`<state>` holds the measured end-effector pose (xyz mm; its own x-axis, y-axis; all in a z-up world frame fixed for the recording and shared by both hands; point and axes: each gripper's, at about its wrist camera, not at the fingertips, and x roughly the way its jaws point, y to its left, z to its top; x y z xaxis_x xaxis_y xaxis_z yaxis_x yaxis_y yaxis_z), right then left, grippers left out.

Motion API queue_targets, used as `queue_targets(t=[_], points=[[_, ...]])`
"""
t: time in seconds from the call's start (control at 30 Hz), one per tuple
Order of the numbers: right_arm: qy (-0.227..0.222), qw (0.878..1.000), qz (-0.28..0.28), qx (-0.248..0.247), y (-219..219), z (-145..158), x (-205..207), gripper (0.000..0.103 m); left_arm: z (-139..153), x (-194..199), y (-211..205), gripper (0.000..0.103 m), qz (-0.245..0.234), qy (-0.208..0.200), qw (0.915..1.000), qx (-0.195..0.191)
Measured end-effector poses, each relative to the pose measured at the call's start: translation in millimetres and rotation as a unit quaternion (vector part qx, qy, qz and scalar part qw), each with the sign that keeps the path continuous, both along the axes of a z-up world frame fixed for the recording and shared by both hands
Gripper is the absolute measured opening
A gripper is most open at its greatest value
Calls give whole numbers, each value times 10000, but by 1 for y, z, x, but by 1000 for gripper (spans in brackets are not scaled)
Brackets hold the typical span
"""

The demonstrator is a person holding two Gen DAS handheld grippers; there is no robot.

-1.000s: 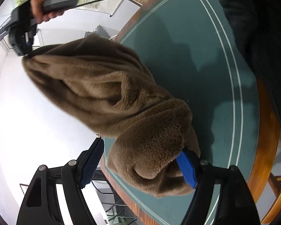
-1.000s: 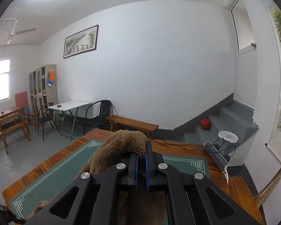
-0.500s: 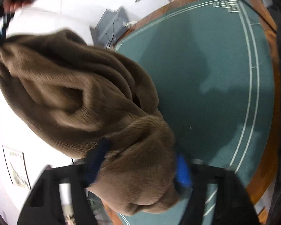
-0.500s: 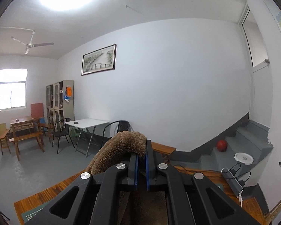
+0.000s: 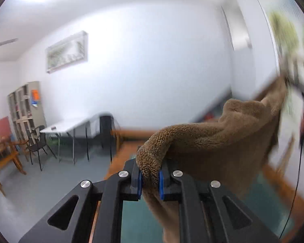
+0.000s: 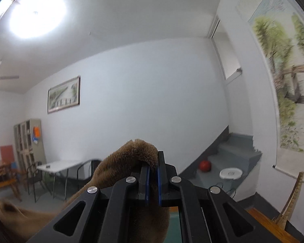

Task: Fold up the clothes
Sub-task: 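Raise both grippers high, holding the fleece up to let it hang open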

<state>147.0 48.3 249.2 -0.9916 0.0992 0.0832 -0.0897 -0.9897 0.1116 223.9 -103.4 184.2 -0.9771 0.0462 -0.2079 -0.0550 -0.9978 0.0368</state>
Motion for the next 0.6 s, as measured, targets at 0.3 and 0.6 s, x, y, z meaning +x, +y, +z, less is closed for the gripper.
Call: queue_targets(t=[0.3,0.6], points=[[2053,9742,-772,534,-16,65,99,6,119,109,-49,17,45,2017,9737,1056],[1813,9785,-674,723,-17,52,114,6,101,90,-54,17,6,1990,9707,1344]])
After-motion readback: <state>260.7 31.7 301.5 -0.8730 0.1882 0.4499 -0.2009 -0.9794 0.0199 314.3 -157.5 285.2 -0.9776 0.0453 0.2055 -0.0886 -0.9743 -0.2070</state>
